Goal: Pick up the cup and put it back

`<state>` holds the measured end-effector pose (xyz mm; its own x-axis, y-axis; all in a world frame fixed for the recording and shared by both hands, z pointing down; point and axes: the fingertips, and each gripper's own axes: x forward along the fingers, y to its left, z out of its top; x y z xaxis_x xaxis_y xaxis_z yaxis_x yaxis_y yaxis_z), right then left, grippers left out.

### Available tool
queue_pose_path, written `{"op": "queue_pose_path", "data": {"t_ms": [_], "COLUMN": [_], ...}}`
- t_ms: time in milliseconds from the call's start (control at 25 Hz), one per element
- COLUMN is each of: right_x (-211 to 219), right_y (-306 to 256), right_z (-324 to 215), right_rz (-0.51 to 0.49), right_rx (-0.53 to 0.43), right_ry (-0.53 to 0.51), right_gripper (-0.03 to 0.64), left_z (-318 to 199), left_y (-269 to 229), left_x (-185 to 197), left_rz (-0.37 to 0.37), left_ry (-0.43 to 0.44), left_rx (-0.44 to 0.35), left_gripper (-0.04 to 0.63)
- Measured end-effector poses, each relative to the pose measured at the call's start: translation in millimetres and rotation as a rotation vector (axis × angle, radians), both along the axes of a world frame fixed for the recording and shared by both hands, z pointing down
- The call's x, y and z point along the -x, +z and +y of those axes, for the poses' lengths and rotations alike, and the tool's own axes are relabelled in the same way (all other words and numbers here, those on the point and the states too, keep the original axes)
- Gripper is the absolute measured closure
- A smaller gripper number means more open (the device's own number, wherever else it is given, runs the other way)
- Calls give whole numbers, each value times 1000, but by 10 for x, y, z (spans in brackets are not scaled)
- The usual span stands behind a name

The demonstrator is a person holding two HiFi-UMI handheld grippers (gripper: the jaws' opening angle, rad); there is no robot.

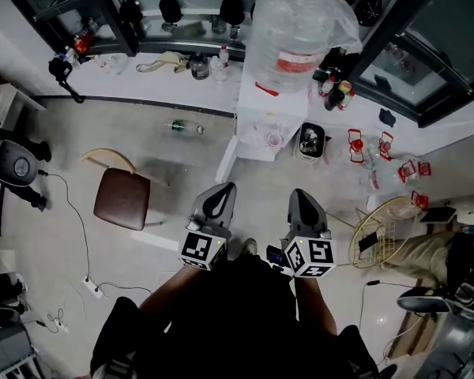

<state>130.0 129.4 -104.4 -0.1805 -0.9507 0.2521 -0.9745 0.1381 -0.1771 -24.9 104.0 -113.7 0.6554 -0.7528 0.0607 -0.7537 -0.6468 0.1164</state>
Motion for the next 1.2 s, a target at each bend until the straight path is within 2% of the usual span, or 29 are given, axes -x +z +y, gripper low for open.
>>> {"op": "queue_pose_path", "data": {"t_ms": [1200], "right_x": [170], "right_y": [34], "right_z": [201], "right_rz": [-10], "right_rx": [-6], "right_ry": [2], "right_gripper": [621], "left_z": [58], "left_y": [-27], "left_x": [64], "left_rz": [2], "left_ry": [25], "left_rx": [-34], "left_gripper": [589]}}
